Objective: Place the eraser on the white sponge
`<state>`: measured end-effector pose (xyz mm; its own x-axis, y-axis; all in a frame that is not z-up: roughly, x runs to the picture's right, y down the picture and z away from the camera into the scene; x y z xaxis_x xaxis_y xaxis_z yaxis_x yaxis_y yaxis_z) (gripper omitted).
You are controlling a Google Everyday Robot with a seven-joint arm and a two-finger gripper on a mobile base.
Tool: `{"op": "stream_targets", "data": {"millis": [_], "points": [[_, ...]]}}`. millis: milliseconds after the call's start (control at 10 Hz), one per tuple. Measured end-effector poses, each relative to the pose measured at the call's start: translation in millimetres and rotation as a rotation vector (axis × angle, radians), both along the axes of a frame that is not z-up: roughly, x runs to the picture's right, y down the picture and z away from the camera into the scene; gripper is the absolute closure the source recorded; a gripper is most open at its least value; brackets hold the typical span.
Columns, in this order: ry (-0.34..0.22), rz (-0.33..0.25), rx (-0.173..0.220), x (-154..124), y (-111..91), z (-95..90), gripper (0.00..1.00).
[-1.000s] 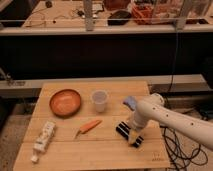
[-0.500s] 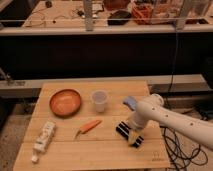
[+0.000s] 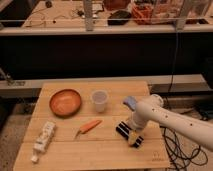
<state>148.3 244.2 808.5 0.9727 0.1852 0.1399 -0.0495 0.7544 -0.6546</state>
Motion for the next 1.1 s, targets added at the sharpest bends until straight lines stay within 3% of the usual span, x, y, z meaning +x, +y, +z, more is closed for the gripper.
{"op": "stream_targets", "data": {"millis": [700,1100], "points": [[-0.004,-0.005,0.004,-3.0,3.3,2.2,0.20],[-0.004,-0.005,0.006,-4.3,5.3,3.5,0.28]]}}
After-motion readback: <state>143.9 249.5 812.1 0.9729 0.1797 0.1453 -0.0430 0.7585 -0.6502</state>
